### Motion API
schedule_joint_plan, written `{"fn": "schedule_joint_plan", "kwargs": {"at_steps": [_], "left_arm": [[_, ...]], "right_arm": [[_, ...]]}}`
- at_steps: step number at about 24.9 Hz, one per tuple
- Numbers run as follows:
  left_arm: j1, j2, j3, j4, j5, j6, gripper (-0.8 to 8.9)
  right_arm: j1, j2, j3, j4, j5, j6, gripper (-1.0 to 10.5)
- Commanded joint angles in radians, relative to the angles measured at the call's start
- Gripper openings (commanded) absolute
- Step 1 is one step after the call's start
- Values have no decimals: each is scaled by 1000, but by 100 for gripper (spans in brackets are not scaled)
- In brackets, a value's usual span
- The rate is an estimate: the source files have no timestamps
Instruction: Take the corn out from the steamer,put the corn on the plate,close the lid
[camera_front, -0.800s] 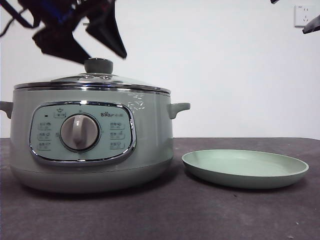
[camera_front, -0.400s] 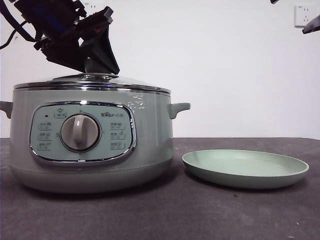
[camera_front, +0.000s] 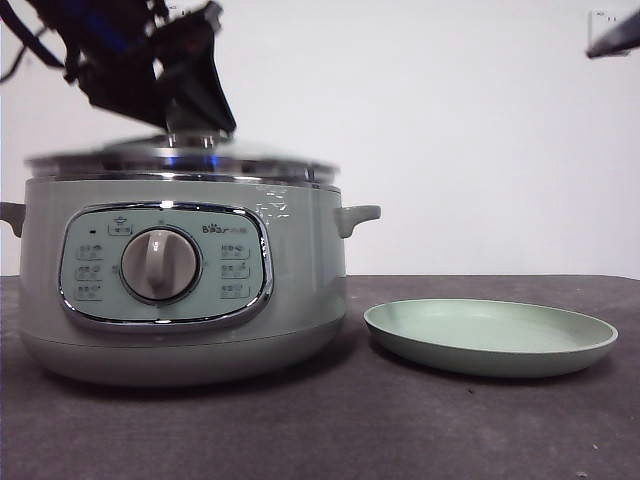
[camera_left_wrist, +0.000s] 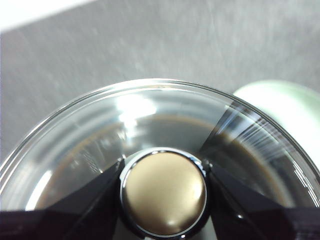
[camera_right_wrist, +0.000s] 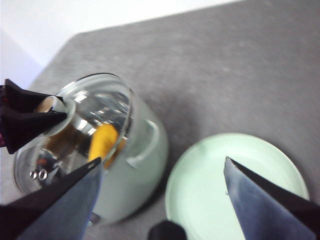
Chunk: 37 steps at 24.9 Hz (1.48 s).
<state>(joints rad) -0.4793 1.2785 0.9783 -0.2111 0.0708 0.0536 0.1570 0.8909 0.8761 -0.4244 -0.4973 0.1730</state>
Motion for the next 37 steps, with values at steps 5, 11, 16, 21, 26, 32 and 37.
{"fn": "schedule_joint_plan", "kwargs": {"at_steps": [5,11,16,21,26,32,37], "left_arm": [[-3,-157,123,-30,-135,12,-9],[-3,-270,205,-137,-280,31,-9],[-3,-358,241,-191,-396,58,-9],[-3,-452,241,-226,-422,64,-9],[-3,-517,241,-275,-466,75,-9],[-3,-523,241,-311,-494,79,-9],[-3,-523,241,-314,-498,80,-9]], "right_arm": [[161,89,58,64,6,40,401],[336,268,188,60,37,37,401],[465,462,361,-29,99,-3,400],[582,731,647,-229,277,-89,400],[686,1049,954,-388,451,-151,400],[730,1249,1027,-389,511,-174,372],[723,1318,1027,-384,559,-184,375]]}}
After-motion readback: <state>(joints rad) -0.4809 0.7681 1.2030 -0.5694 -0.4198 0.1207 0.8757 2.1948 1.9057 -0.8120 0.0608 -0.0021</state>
